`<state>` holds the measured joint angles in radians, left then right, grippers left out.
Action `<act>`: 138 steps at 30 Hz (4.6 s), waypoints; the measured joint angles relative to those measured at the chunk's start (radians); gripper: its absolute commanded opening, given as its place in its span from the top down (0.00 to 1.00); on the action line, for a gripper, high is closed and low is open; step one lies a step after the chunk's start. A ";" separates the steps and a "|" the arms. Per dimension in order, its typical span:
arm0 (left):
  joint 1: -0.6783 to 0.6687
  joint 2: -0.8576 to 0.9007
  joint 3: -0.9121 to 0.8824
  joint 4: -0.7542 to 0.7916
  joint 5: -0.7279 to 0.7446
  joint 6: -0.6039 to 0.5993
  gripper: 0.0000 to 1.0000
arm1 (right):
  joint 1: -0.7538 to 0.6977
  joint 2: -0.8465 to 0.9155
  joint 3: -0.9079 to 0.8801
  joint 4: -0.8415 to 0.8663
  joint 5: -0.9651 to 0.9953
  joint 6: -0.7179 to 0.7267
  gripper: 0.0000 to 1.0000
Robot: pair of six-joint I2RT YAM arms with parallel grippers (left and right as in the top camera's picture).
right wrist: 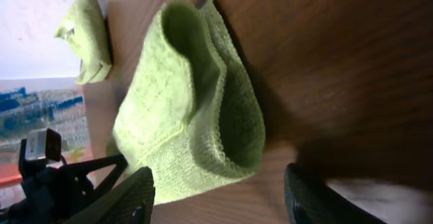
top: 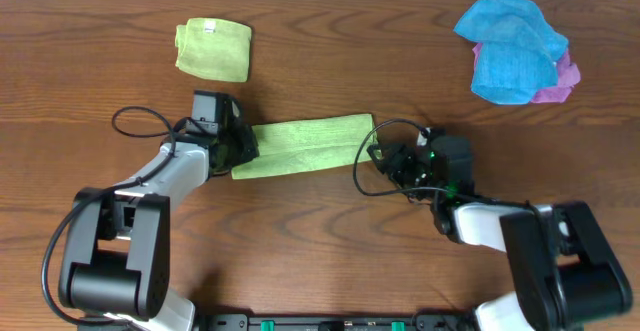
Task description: Fold the cloth
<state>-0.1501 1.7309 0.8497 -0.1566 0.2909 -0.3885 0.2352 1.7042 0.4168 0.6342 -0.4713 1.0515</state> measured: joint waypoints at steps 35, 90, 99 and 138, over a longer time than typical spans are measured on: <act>-0.009 0.000 0.013 -0.093 -0.010 0.000 0.95 | 0.052 0.238 0.221 0.111 0.132 -0.059 0.54; -0.009 0.000 0.013 -0.056 -0.014 0.000 0.94 | 0.357 0.250 0.427 0.313 -0.181 -0.002 0.99; -0.007 -0.023 0.072 -0.119 -0.010 0.028 0.94 | 0.406 0.249 0.428 0.206 -0.130 -0.036 0.99; 0.208 -0.338 0.129 -0.260 -0.055 0.106 0.94 | 0.493 0.317 0.654 -0.142 0.020 -0.235 0.99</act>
<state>0.0582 1.3926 0.9791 -0.4164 0.2359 -0.2821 0.7280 2.0209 1.0710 0.4923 -0.4511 0.8169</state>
